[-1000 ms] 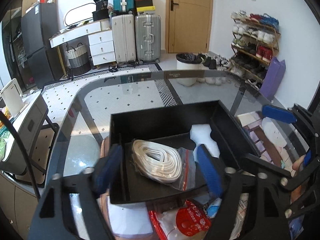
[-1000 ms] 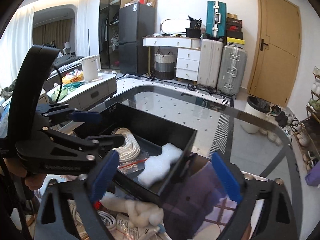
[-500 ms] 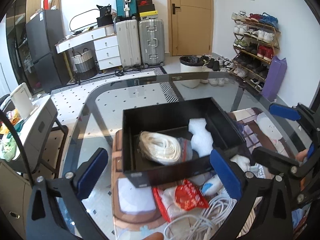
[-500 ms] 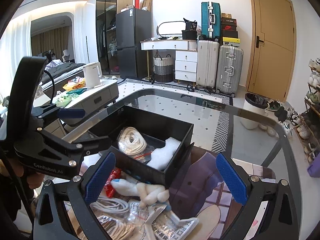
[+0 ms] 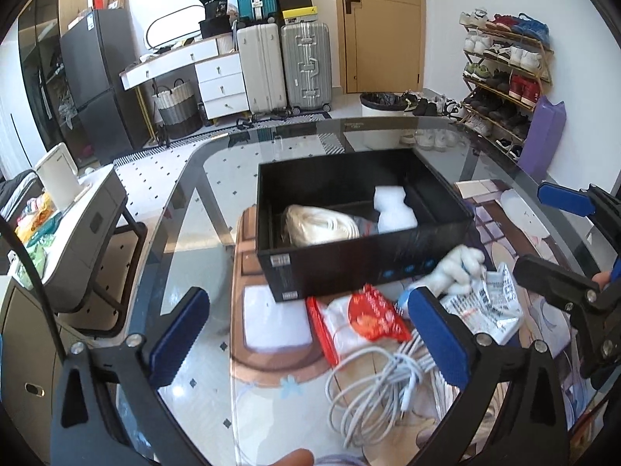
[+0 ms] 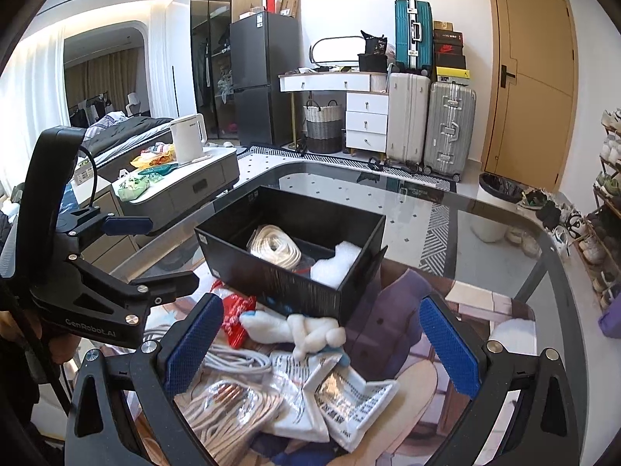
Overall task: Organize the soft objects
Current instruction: 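Move both tools back toward the remaining cables on the table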
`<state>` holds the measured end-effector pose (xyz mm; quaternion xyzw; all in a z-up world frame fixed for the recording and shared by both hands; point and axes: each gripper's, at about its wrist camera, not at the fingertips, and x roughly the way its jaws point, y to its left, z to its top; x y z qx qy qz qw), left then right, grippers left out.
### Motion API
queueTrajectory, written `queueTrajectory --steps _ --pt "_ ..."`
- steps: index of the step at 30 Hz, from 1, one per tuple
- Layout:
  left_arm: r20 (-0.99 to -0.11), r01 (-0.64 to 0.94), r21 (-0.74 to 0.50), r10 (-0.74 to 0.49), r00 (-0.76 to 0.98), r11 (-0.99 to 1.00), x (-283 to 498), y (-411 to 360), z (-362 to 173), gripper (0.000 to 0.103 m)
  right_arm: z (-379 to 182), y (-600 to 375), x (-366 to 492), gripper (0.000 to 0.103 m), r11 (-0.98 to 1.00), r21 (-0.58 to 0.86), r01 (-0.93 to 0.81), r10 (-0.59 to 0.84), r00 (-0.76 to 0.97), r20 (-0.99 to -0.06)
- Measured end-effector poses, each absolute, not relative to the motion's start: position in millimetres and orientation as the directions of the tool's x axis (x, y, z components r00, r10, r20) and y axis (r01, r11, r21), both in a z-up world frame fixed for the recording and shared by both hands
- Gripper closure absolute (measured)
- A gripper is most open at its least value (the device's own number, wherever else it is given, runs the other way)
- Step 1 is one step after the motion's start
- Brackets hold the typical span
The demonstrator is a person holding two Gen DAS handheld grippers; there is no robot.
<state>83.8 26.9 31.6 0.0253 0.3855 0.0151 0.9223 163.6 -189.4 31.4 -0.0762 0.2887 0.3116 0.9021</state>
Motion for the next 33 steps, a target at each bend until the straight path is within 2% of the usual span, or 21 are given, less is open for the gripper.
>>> queueTrajectory --steps 11,33 --pt "-0.755 -0.024 0.024 0.034 0.655 0.999 68 32 13 0.000 20 -194 152 0.001 0.801 0.044 -0.596 0.499 0.626 -0.599" --pt "-0.789 0.001 0.018 0.014 0.615 1.000 57 28 -4 0.000 -6 -209 142 0.001 0.821 0.057 -0.568 0.460 0.601 -0.653"
